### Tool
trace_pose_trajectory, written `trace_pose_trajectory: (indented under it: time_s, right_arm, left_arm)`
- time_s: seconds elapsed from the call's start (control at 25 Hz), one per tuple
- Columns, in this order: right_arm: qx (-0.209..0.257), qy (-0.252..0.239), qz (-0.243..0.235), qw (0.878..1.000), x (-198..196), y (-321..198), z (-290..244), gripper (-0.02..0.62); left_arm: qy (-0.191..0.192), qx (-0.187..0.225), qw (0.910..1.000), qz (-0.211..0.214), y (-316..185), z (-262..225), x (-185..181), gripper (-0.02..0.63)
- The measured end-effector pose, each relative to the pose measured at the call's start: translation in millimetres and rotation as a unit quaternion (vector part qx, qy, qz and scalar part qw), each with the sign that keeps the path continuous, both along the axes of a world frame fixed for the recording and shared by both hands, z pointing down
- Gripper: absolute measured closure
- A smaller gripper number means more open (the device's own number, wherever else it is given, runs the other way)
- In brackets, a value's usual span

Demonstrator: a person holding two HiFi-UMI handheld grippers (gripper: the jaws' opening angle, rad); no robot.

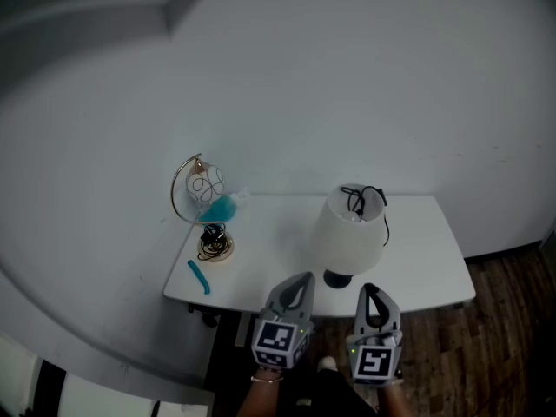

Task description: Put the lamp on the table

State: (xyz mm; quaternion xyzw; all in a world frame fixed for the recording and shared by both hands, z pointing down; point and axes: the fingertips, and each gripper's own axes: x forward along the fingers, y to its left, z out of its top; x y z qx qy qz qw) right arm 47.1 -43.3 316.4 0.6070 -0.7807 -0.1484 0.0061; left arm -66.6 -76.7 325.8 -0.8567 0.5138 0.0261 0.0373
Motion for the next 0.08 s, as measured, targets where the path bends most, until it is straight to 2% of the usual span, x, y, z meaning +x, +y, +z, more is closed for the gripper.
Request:
trace_pose_trajectory:
  time_s: [0.08]
  right_arm:
    - [0.004, 0.005, -0.005, 1.000, -1.4, -3.3, -2.6, 0.601]
  left_arm:
    - [0.000, 0.000, 1.0000, -0.001, -1.4, 0.2, 2.0, 0.600]
